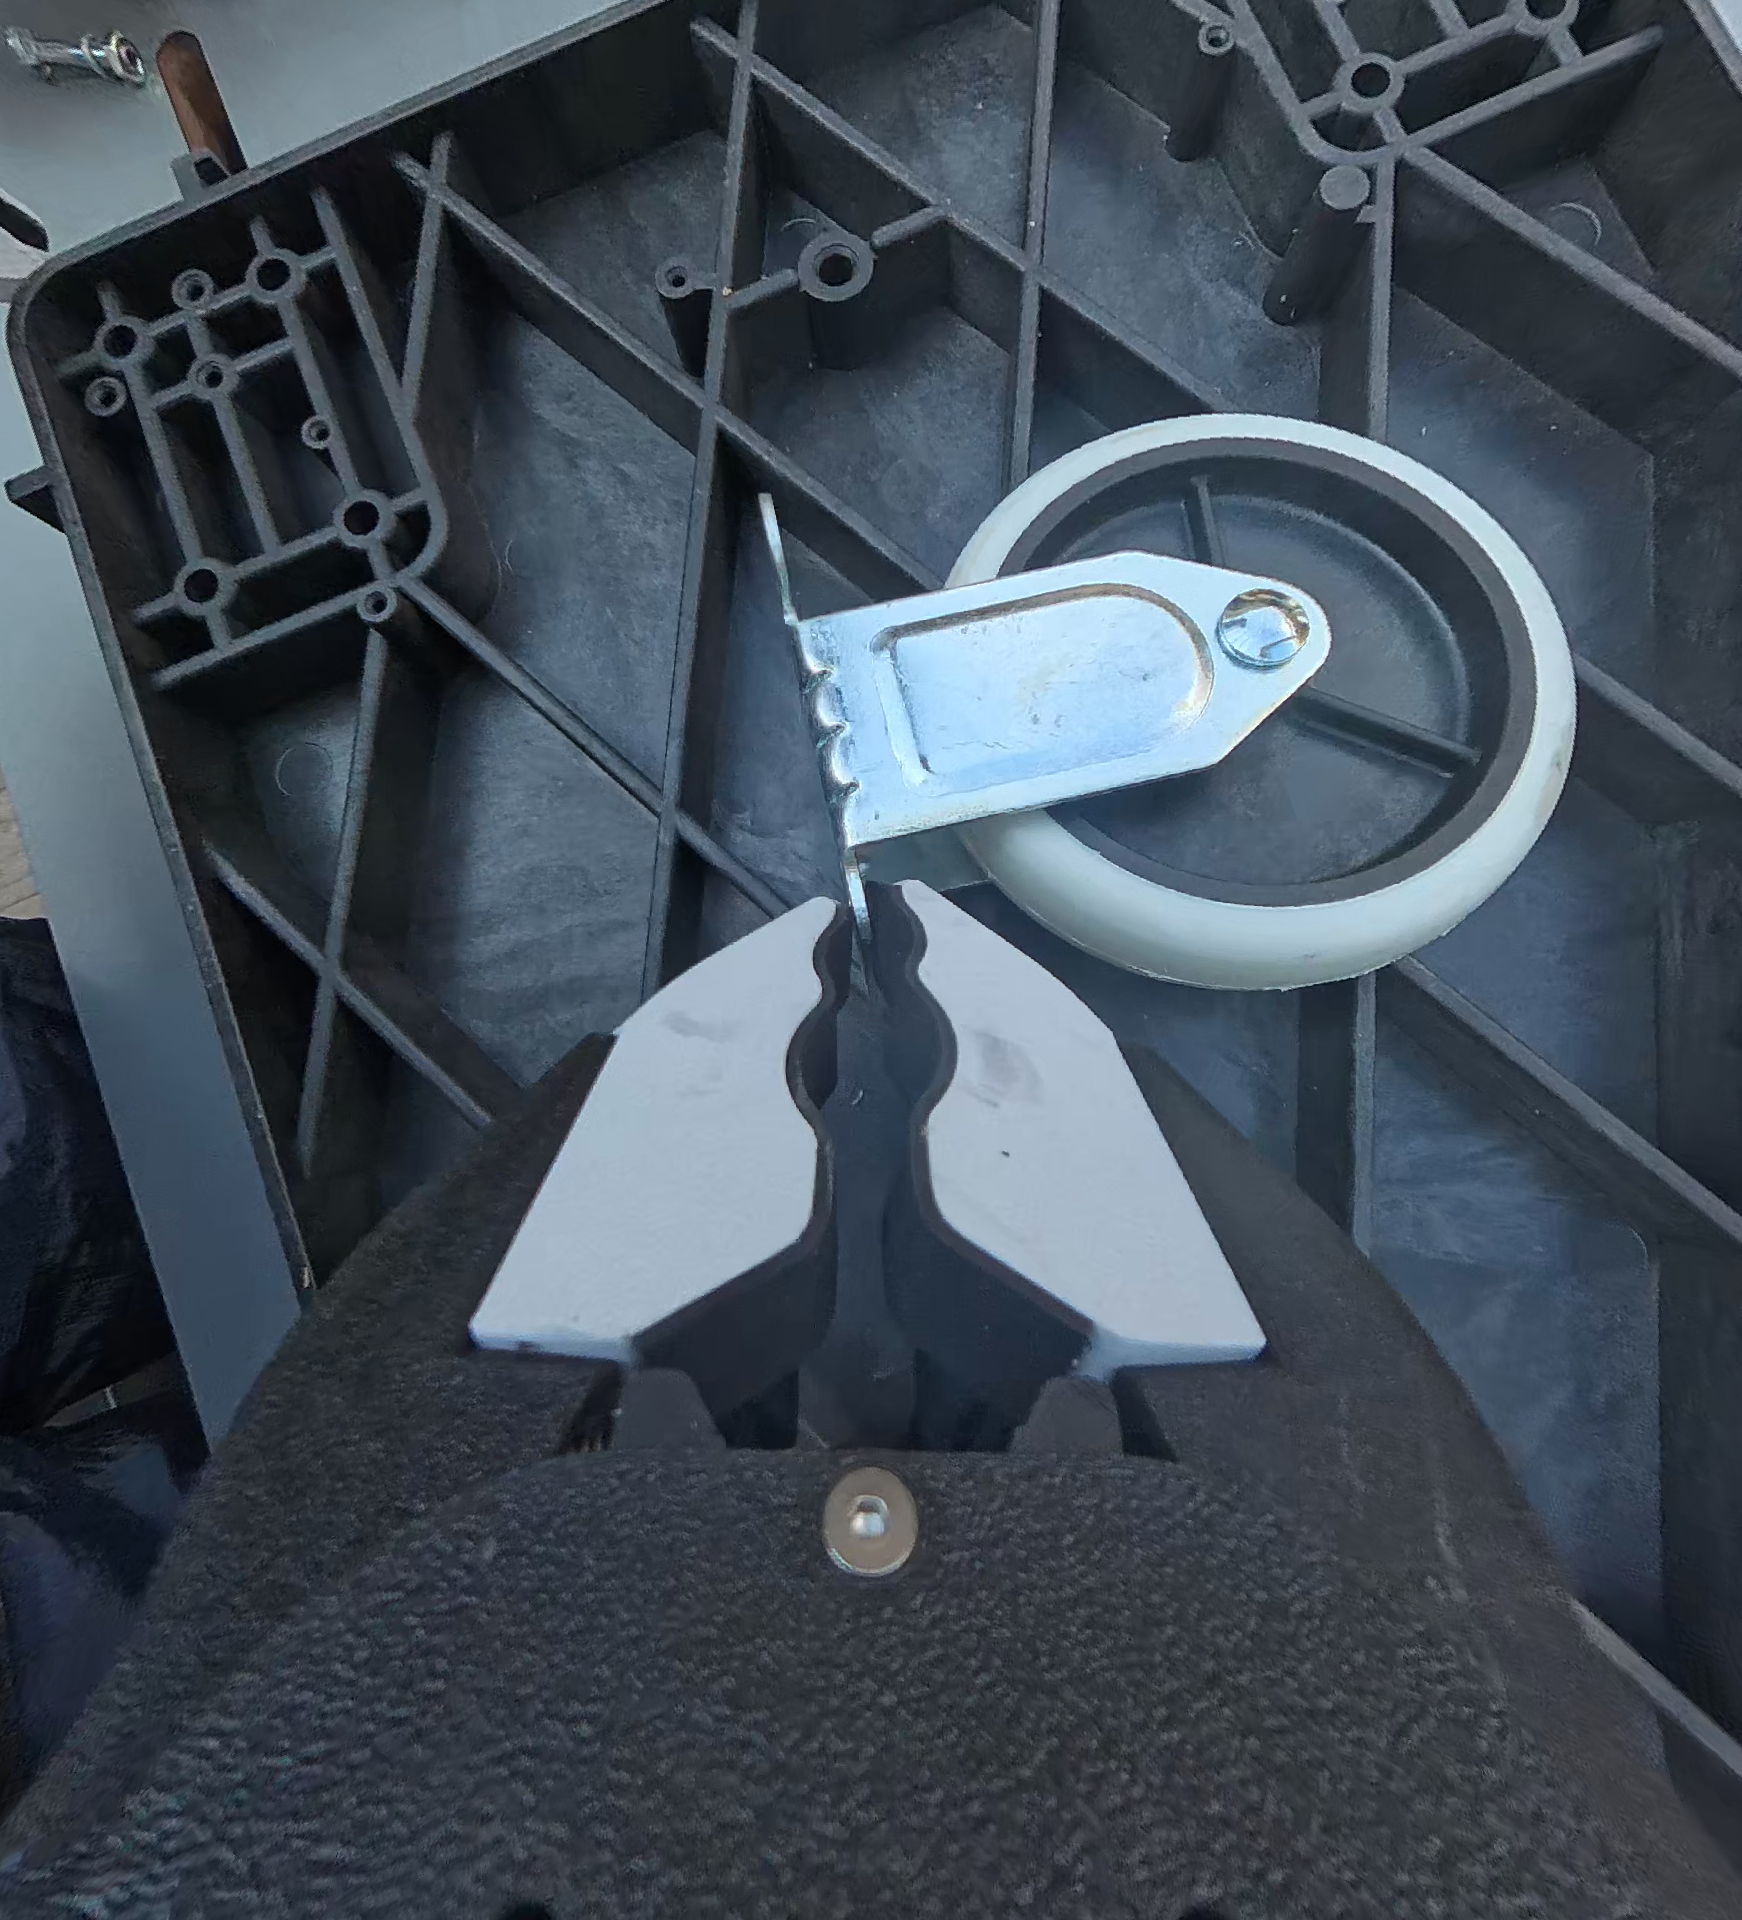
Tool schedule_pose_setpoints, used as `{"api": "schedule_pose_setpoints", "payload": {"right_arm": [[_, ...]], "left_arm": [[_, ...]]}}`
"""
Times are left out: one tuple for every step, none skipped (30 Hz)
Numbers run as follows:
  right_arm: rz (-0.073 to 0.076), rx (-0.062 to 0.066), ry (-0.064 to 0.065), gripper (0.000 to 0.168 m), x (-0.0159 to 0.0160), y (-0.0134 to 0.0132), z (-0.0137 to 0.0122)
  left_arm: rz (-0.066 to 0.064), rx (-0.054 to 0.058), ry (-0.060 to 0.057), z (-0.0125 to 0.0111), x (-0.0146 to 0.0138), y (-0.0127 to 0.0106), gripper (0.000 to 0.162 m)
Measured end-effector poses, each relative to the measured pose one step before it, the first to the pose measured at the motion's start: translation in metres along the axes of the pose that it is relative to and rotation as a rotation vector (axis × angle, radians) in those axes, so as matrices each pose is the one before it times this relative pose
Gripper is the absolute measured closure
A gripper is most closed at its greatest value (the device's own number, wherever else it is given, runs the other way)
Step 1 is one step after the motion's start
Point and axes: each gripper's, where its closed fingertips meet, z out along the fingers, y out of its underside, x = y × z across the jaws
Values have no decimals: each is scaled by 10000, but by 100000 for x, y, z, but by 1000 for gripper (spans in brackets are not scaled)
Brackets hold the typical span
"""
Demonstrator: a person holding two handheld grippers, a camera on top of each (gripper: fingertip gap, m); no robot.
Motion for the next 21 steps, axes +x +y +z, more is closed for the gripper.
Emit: {"api": "schedule_pose_setpoints", "payload": {"right_arm": [[-50,21,2,164,-88,-95,106],[-22,0,-4,164,-100,-94,111],[42,6,-9,164,-83,-91,101],[69,18,2,164,-68,-88,80],[94,24,19,164,-39,-47,55],[106,37,44,164,-6,-25,-7],[103,75,47,164,12,-30,-44],[100,111,17,164,-13,-47,-99],[81,135,-35,162,-51,-79,-153],[74,152,-36,161,-32,-104,-212],[80,161,-47,160,-25,-136,-265],[74,142,-44,156,-6,-130,-298],[42,71,-22,154,7,-42,-316],[-4,34,-6,151,5,50,-351],[-44,51,11,150,-15,86,-414],[-52,56,15,149,-57,152,-476],[-41,34,34,148,-52,265,-523],[-24,-4,9,146,-118,389,-539],[-7,-16,12,146,-142,501,-557],[12,13,29,145,-167,532,-571],[29,7,31,145,-185,601,-551]], "left_arm": [[-25,2,-12,30,-2,9,145],[-14,-9,-20,30,-12,17,145],[-8,-11,-18,22,-1,-15,145],[-8,-12,-16,6,4,-12,145],[-5,-15,-12,-5,-12,-2,145],[-5,-5,4,-12,10,-15,145],[-5,16,16,-33,21,-47,145],[15,20,5,-51,17,-85,145],[26,24,0,-54,13,-82,144],[17,15,-2,-40,15,-93,144],[12,21,-1,-44,11,-109,143],[13,31,-12,-41,17,-113,143],[21,30,-10,-40,24,-111,143],[30,32,-15,-45,21,-121,142],[26,46,-10,-33,50,-153,142],[25,60,-3,-50,74,-184,141],[43,61,16,-51,127,-193,140],[66,46,21,-26,173,-186,140],[87,50,18,-14,214,-192,139],[95,52,-2,-22,212,-197,139],[93,69,-5,-28,230,-228,139]]}}
